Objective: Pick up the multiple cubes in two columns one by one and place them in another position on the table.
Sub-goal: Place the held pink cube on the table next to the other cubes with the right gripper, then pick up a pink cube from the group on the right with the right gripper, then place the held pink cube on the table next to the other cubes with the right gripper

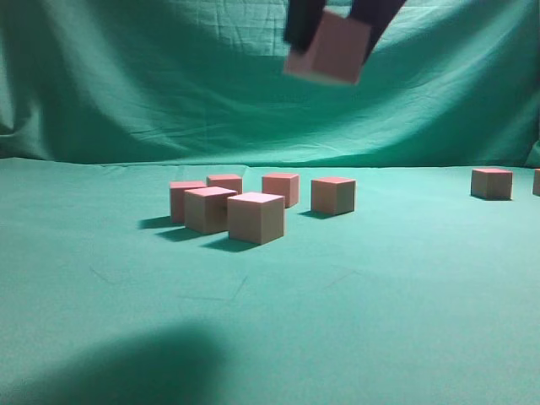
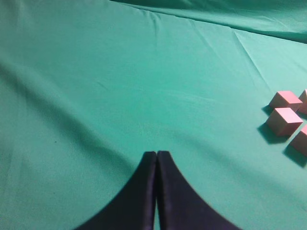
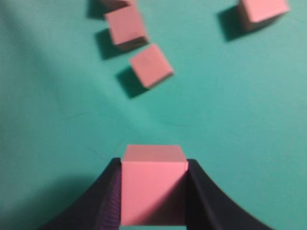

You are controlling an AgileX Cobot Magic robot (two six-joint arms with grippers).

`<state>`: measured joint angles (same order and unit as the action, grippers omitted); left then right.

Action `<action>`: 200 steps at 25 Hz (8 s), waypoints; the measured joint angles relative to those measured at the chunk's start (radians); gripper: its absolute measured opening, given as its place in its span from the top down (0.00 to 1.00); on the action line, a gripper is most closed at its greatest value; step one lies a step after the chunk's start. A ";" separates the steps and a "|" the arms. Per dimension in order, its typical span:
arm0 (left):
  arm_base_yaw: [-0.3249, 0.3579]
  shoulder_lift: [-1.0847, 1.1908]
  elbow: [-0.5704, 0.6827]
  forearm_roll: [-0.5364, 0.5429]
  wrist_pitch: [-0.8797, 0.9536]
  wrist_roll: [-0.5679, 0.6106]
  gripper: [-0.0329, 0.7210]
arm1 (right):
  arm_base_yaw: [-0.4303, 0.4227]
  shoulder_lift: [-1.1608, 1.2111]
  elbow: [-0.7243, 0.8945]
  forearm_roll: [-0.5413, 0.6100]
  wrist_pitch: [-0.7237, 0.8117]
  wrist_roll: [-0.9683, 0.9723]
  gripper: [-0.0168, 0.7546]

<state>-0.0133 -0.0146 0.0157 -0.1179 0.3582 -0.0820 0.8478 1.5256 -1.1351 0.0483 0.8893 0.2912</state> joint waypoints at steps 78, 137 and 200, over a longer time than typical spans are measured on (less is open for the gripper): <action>0.000 0.000 0.000 0.000 0.000 0.000 0.96 | 0.030 0.228 -0.429 -0.502 0.336 -0.044 0.28; 0.000 0.000 0.000 0.000 0.000 0.000 0.96 | -0.808 0.242 -0.260 0.118 -0.020 -0.496 0.63; 0.000 0.000 0.000 0.000 0.000 0.000 0.96 | 0.070 0.191 0.097 -0.080 -0.219 -0.225 0.63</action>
<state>-0.0133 -0.0146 0.0157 -0.1179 0.3582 -0.0820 0.9177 1.7170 -1.0383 -0.0319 0.6706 0.0661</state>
